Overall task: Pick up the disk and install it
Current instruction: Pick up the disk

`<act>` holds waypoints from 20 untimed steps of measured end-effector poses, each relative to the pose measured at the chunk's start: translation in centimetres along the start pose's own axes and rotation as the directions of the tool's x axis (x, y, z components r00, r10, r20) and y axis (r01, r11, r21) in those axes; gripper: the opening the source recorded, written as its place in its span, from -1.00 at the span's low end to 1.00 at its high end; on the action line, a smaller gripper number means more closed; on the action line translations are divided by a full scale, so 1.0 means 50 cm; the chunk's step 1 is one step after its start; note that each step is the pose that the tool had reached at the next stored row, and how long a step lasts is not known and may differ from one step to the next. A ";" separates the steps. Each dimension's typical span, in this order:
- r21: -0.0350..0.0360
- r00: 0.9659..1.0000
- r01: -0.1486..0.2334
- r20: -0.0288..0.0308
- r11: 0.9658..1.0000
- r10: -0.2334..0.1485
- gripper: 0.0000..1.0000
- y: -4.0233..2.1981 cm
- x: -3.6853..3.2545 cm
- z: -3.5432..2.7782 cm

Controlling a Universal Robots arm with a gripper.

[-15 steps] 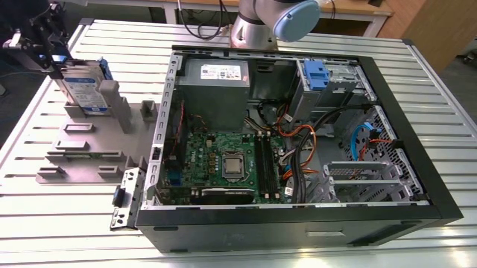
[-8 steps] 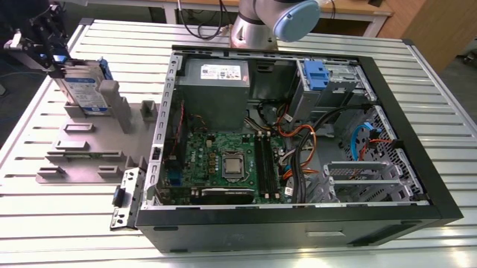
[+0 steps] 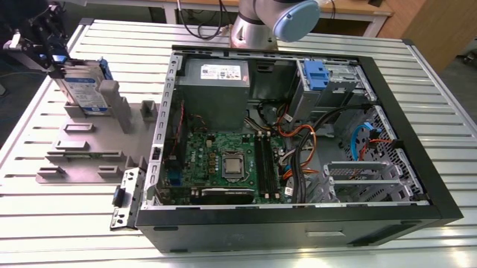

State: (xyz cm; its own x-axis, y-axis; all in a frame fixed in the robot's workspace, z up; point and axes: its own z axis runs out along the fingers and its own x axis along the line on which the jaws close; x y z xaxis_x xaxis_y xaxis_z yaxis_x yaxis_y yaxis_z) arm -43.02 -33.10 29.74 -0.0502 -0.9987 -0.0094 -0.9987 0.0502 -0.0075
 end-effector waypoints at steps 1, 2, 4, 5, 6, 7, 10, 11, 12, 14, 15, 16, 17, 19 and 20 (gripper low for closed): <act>0.000 1.000 0.000 0.000 1.000 0.000 -0.01 0.000 0.000 0.001; 0.000 1.000 0.000 0.000 1.000 0.000 -0.01 0.001 0.000 0.001; 0.000 1.000 0.000 0.000 1.000 0.000 -0.01 0.001 0.000 0.003; 0.000 1.000 0.000 0.000 1.000 0.000 -0.01 0.001 0.000 0.004; 0.000 1.000 0.000 -0.001 1.000 0.000 -0.01 0.001 0.000 0.005; 0.000 1.000 0.000 -0.002 1.000 0.000 -0.01 0.001 0.000 0.005; 0.001 1.000 0.000 -0.009 1.000 0.000 -0.01 0.001 0.000 0.006; 0.001 1.000 0.000 -0.013 1.000 0.000 -0.01 0.001 0.000 0.007; 0.001 1.000 0.000 -0.018 1.000 0.000 -0.01 0.001 0.000 0.007; 0.001 1.000 0.000 -0.021 1.000 0.000 -0.01 0.001 0.000 0.007; 0.001 1.000 0.000 -0.021 1.000 0.000 -0.01 0.001 0.000 0.007; 0.001 1.000 0.000 -0.021 1.000 0.000 -0.01 0.001 0.000 0.007; 0.001 1.000 0.000 -0.021 1.000 0.000 -0.01 0.001 0.000 0.008; 0.001 1.000 0.000 -0.021 1.000 0.000 -0.01 0.001 0.000 0.008; 0.001 1.000 0.000 -0.021 1.000 0.000 -0.01 0.001 0.000 0.008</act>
State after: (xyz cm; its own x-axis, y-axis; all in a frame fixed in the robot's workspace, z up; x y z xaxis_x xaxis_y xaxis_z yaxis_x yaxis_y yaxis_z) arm -43.05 -33.09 29.32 -0.0501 -0.9987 0.0116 -0.9987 0.0500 -0.0088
